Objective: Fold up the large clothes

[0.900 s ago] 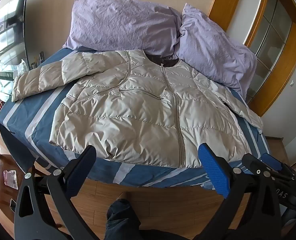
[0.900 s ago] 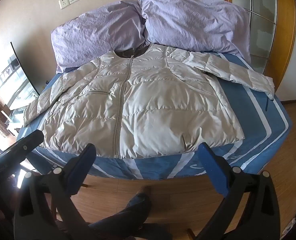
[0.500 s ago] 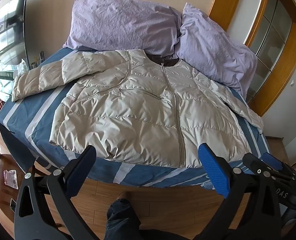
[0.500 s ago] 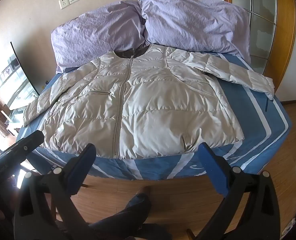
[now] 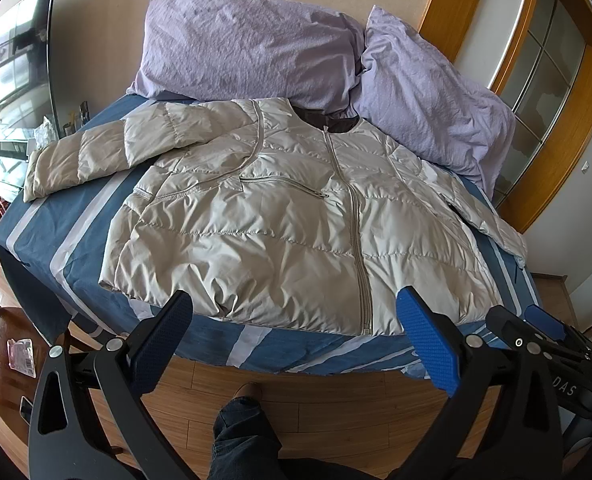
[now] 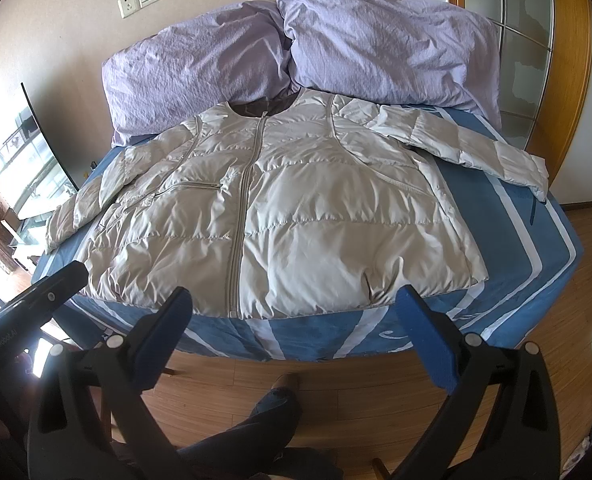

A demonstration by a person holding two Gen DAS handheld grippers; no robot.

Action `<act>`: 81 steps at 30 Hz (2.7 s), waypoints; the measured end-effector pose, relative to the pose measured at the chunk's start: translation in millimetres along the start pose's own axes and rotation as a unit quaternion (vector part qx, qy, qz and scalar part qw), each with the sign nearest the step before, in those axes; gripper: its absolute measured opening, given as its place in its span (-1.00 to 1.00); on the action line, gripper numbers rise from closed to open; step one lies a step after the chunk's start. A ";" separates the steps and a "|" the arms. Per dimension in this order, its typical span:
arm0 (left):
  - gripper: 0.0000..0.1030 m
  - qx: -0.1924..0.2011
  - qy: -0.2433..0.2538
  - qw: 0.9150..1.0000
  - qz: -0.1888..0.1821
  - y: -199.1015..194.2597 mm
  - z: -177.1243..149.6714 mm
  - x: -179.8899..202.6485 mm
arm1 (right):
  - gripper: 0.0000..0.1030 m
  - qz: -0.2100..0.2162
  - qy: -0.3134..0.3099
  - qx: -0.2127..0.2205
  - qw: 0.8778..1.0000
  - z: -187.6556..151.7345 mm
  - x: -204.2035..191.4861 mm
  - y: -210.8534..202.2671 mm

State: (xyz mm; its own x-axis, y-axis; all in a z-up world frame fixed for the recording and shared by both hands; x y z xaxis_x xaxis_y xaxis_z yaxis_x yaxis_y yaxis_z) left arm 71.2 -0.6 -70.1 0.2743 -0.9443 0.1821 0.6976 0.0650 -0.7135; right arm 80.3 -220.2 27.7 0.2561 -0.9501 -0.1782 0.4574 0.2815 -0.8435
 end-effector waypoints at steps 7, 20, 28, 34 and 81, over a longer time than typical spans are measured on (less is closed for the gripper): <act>0.97 -0.001 -0.001 1.000 0.000 0.4 0.2 -0.5 | 0.96 -0.001 -0.001 0.000 1.000 0.0 -1.3 -0.4; 0.97 -0.002 0.000 1.000 0.000 0.5 0.2 1.1 | 0.96 -0.002 -0.001 0.001 1.000 -0.6 -0.7 -1.3; 0.97 -0.002 -0.001 1.000 0.000 0.5 0.2 -0.3 | 0.96 -0.002 -0.001 0.001 1.000 -0.5 -0.2 -1.7; 0.97 -0.001 -0.001 1.000 0.000 0.5 0.3 -0.2 | 0.96 -0.002 -0.001 0.001 1.000 -0.5 0.3 -1.9; 0.97 -0.016 0.002 1.000 0.006 19.8 10.2 -4.2 | 0.96 -0.010 0.026 0.003 1.000 23.7 22.4 22.9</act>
State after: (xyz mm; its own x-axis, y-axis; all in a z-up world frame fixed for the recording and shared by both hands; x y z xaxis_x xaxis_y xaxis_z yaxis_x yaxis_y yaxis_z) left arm 90.5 7.9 -78.1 0.2804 -0.9446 0.1708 0.6720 0.0661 -0.7376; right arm 116.7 -231.9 16.4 0.2014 -0.9614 -0.1874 0.4669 0.2624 -0.8445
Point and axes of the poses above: each gripper's, at about its wrist camera, not at the fingertips, and y roughly the way its jaws point, x to its right, z to its top, the point moved 10 cm from there along y, roughly the way its jaws point, and after that the axes turned 4 degrees about z, right-handed, at the moved point
